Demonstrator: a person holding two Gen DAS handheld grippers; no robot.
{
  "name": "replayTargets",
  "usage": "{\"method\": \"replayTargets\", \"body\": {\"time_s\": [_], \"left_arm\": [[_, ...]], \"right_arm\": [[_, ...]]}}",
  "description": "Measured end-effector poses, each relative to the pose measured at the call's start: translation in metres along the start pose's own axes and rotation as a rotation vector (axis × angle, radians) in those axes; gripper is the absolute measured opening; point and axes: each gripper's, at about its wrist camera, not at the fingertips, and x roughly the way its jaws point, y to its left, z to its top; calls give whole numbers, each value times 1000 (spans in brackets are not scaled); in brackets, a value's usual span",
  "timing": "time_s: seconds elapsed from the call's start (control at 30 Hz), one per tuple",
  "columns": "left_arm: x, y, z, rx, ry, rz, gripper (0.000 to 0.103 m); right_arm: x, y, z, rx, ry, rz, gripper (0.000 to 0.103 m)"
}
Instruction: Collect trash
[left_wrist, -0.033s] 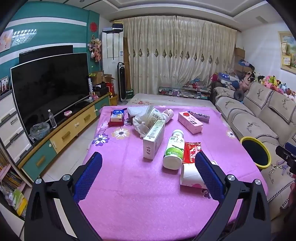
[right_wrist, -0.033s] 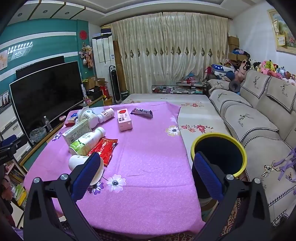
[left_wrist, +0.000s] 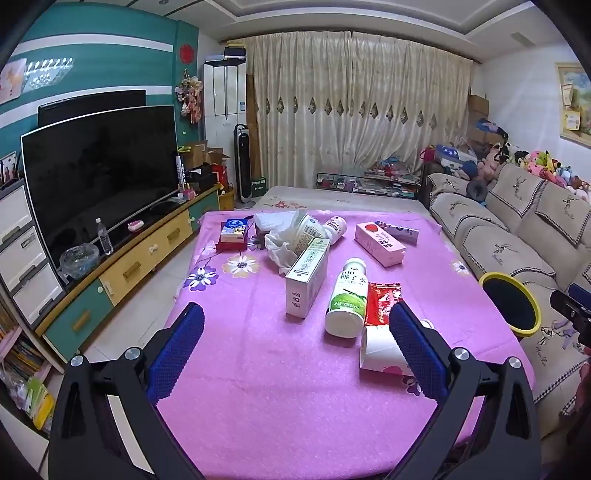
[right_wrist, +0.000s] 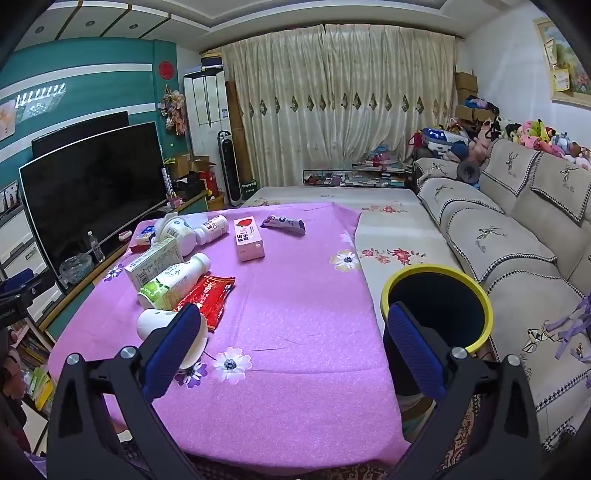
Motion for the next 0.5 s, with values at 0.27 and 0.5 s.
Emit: {"method": "replayTargets", "body": {"time_s": [0.27,0.5], "left_arm": [[-2,1,2,1,-2,-1,99],[-4,0,0,-3,1,-3,99]], "right_arm": [[0,0,0,4,-1,2,97],[0,0,0,7,0,3,97]]}}
